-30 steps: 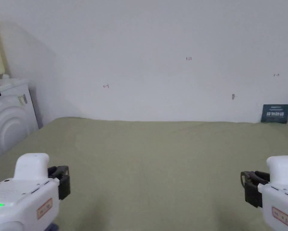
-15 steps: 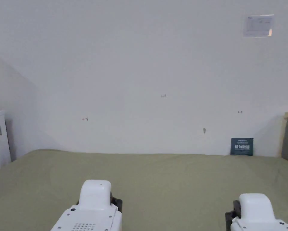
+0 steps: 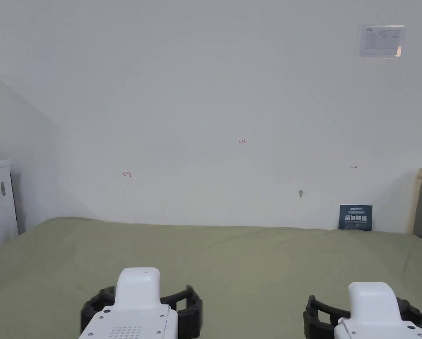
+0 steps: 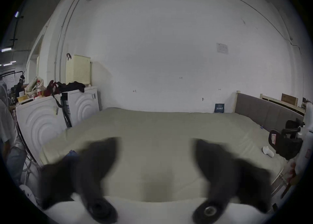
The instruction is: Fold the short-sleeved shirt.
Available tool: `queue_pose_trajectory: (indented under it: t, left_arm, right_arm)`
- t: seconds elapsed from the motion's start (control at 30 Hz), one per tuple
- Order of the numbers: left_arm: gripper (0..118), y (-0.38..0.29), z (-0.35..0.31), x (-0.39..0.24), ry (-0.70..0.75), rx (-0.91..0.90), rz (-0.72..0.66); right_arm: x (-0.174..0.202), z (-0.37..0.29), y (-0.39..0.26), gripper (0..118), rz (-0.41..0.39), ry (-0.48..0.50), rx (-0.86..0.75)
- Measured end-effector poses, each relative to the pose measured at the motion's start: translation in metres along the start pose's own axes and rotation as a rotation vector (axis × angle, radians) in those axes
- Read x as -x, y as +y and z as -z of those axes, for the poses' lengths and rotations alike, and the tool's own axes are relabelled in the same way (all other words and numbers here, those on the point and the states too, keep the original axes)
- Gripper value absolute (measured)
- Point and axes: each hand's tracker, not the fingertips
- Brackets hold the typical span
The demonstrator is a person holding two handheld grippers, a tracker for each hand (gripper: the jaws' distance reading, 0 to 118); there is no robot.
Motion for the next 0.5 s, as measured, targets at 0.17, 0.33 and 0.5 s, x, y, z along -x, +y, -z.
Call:
queue_pose_trajectory:
  t: [0.17, 0.33, 0.5]
  left_arm:
    - [118, 0.009, -0.003, 0.001, -0.014, -0.025, -0.012]
    - [118, 0.012, -0.004, -0.002, -0.018, -0.011, -0.009]
    - [118, 0.013, -0.006, -0.007, 0.004, -0.009, -0.006]
  right_arm:
    - [-0.001, -0.002, 0.005, 111, 0.082, 0.045, 0.040]
    - [-0.004, -0.011, 0.012, 115, 0.080, 0.116, -0.018]
    - [-0.002, -0.024, 0.025, 118, 0.035, 0.148, -0.079]
